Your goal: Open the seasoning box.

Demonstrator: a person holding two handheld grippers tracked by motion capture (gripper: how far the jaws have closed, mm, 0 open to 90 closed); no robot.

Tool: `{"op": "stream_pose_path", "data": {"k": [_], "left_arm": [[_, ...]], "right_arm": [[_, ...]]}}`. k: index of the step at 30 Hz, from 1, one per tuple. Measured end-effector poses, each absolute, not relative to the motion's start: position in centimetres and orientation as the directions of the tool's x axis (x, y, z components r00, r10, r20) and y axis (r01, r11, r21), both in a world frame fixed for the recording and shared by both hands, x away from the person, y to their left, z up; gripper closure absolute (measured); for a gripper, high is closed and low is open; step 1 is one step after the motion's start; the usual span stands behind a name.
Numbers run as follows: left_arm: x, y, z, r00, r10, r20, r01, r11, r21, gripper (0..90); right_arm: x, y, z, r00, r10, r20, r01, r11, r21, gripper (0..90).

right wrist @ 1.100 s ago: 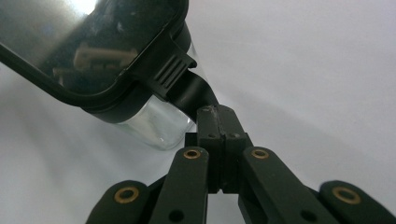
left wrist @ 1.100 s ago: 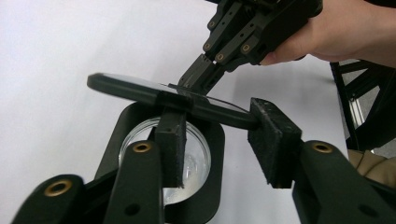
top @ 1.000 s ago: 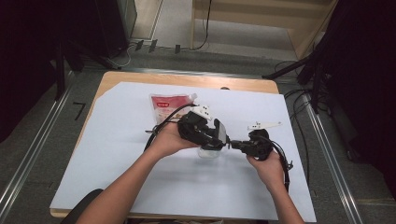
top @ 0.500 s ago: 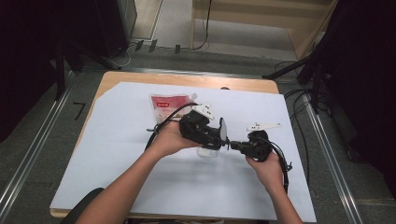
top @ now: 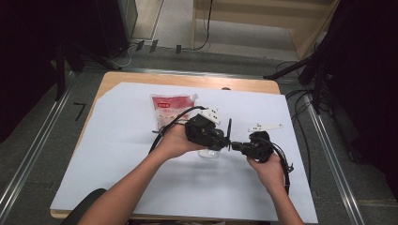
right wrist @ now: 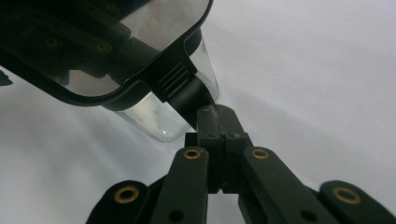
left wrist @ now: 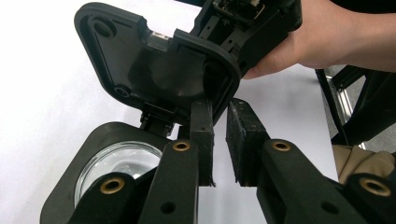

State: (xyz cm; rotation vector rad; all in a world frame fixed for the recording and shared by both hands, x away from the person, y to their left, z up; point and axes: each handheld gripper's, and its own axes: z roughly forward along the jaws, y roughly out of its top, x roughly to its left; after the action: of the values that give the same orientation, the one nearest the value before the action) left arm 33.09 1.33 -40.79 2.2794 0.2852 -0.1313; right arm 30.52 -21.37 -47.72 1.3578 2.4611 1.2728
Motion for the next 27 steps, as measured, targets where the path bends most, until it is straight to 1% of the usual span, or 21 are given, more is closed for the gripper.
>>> {"op": "stream_pose_path", "data": {"k": [6, 16, 20, 24, 27], "left_arm": [[33.2, 1.1, -40.9, 0.966, 0.159, -0.204, 0.258, -0.633, 0.73, 82.2], [33.0, 0.6, -41.0, 0.97, 0.164, -0.178, 0.241, -0.638, 0.732, 81.8], [33.1, 0.7, -41.0, 0.97, 0.161, -0.183, 0.244, -0.636, 0.732, 81.7], [33.1, 1.0, -40.7, 0.967, 0.164, -0.195, 0.255, -0.631, 0.733, 77.1], [33.2, 1.8, -40.2, 0.963, 0.177, -0.201, 0.268, -0.623, 0.735, 70.9]], "right_arm": [[30.5, -21.4, -47.8, -0.61, 0.725, 0.32, 0.68, 0.271, 0.681, 90.0], [30.5, -21.3, -47.9, -0.61, 0.728, 0.314, 0.68, 0.278, 0.678, 90.0], [30.4, -21.2, -47.9, -0.613, 0.73, 0.302, 0.678, 0.289, 0.676, 90.0], [30.5, -21.2, -47.9, -0.614, 0.726, 0.309, 0.678, 0.285, 0.678, 90.0], [30.4, -21.3, -47.8, -0.616, 0.728, 0.301, 0.674, 0.29, 0.679, 89.0]]}}
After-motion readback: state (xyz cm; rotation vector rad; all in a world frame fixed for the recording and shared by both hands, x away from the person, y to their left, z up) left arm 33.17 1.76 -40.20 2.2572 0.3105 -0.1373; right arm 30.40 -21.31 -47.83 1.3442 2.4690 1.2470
